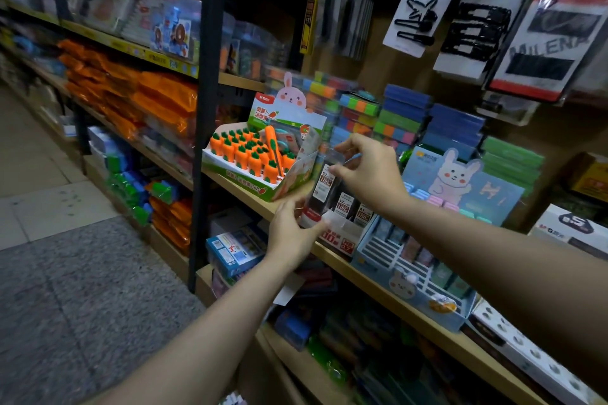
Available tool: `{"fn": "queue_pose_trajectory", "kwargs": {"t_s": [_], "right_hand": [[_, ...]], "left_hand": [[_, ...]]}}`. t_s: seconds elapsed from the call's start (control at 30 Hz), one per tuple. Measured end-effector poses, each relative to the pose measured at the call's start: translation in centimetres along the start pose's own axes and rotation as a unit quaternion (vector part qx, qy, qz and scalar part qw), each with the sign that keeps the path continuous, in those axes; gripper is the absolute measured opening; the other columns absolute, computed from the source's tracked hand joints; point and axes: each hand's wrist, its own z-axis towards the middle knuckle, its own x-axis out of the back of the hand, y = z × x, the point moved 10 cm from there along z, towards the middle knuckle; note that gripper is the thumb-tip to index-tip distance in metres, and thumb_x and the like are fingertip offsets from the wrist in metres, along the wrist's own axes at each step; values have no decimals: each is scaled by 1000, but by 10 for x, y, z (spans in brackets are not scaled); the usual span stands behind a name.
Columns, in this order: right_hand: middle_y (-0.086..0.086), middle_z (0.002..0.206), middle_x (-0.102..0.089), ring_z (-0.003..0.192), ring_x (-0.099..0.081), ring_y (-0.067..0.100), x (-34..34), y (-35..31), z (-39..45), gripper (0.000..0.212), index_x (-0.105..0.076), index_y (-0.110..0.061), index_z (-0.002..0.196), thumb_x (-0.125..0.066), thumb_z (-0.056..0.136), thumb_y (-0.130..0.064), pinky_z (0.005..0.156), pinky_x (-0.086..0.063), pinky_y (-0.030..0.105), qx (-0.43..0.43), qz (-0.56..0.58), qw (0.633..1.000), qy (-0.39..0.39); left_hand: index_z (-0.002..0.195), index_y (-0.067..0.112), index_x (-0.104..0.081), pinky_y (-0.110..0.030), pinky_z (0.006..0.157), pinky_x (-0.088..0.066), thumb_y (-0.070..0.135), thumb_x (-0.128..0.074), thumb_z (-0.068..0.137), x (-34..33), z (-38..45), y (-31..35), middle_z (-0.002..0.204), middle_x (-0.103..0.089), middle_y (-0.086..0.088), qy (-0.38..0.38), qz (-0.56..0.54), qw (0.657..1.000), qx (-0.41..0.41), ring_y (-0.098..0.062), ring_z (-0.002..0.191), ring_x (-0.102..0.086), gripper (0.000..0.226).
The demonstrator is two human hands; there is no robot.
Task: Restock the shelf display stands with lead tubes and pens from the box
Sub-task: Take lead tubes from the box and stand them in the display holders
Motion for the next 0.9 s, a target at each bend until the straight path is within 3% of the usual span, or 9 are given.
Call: {"fn": "queue_pose_trajectory", "kwargs": {"t_s": [0.1,0.23,0.37,0.5,0.6,0.67,0.8,0.9], "right_hand": [[-3,91,-65,81,-62,14,-13,-6,-6,28,-68,-17,99,-81,76,-25,73,-53,31,41,-64,997,-24],[1,98,-60,87,-58,19,-25,-5,-14,30,-69,-16,99,-82,75,-27,73,-47,32,56,-121,990,-44],[5,107,-58,98,-59,24,-34,-9,-22,32,-68,-13,113,-75,82,-19,82,-50,36,72,-146,984,-77],[5,123,-55,105,-58,17,-16,-7,-28,52,-52,-15,136,-68,86,-13,94,-48,31,30,-56,996,-62],[-4,107,-62,87,-60,1,11,-6,-57,36,-59,-22,120,-63,87,-9,77,-50,13,-8,87,996,21],[-13,94,-65,82,-62,-1,12,-4,-88,27,-61,-28,102,-63,87,-7,70,-49,9,-23,162,986,41],[-10,82,-68,74,-66,4,-43,-1,-160,26,-63,-30,91,-63,85,-5,68,-54,21,-70,237,967,-68],[-8,78,-69,69,-66,6,-104,4,-215,23,-65,-25,85,-66,82,-2,69,-54,24,-114,249,948,-162]], "left_hand": [[121,17,-58,-43,102,-47,22,-82,75,1,3,-3,125,-59,-6,7,-18,1000,-3,-22,117,-56,52],[120,17,-57,-42,101,-48,14,-82,74,-1,2,-4,123,-60,-7,6,-32,999,-18,-20,114,-58,52],[125,16,-55,-40,102,-47,2,-78,74,-1,2,-5,125,-59,-6,-3,-13,999,-33,-20,114,-58,58],[130,19,-54,-31,102,-47,-7,-72,77,0,-3,-2,127,-60,-2,-33,-31,998,-36,-12,115,-58,62],[120,26,-57,-16,91,-48,-8,-68,79,9,-13,1,117,-64,6,-37,-35,997,-58,-2,108,-60,54],[110,27,-60,-11,82,-49,-7,-66,81,18,-22,-2,106,-66,12,-40,-14,997,-59,4,98,-62,45],[94,23,-64,-9,76,-48,-5,-62,86,37,-55,-41,91,-67,11,-50,71,996,-13,3,84,-62,29],[89,7,-64,-13,70,-47,-7,-62,87,62,-101,-106,78,-64,-2,-10,85,993,86,-3,69,-58,15]]}}
